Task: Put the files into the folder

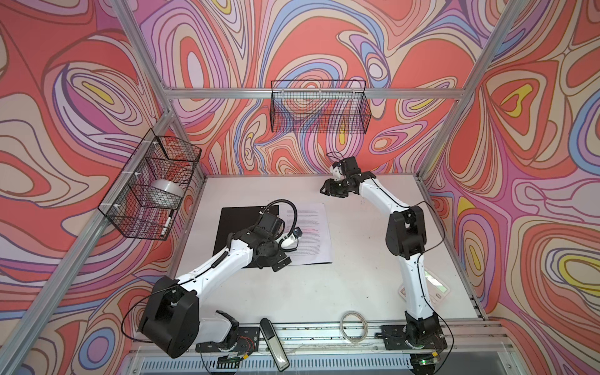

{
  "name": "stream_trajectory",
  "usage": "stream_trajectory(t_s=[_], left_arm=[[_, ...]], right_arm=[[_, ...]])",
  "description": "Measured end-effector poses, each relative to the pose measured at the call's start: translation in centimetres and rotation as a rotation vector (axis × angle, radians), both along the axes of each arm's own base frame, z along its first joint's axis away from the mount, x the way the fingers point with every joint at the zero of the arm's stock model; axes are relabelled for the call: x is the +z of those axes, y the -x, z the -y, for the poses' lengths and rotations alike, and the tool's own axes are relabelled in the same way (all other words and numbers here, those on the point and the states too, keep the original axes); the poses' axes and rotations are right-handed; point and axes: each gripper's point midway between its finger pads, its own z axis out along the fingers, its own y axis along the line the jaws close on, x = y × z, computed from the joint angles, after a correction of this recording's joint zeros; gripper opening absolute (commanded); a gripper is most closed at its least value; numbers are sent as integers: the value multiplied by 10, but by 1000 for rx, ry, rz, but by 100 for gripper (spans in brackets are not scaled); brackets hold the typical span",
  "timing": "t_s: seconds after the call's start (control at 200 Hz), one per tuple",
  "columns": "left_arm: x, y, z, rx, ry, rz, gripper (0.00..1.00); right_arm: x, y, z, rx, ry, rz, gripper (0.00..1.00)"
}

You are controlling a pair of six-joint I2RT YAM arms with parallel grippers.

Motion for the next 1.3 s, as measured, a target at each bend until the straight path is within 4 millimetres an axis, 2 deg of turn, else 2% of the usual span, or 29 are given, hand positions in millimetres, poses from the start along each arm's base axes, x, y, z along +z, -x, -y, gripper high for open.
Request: stream_trajectory(t_s=[0.09,0.185,0.29,0.386,0.506,0.626,0.952,1.297], left_arm=[[25,-37,-7,186,119,-5,100],[37,-71,-19,360,228,-19,100],[29,-98,-31,507,299,-70,100],[8,-114,-36,606,333,-137,100],[-20,-119,-40,688,353,-227,100],[-38,-120,-41,730,363,-288,100],[-45,-129,-25,725,446,-347,100],[-57,-128,-10,693,495,-436,100]], right_arm=[[10,13,20,-41,-47,-22,59],[-2,28,37,-76,-71,-75,60],[-32,50,41,-85,-89,-163,61],[-63,74,42,-89,-103,-253,62],[-91,98,43,-94,-124,-338,62],[-89,101,41,-90,-160,-339,62],[-83,100,33,-62,-217,-336,62],[-90,102,12,-3,-266,-385,62]])
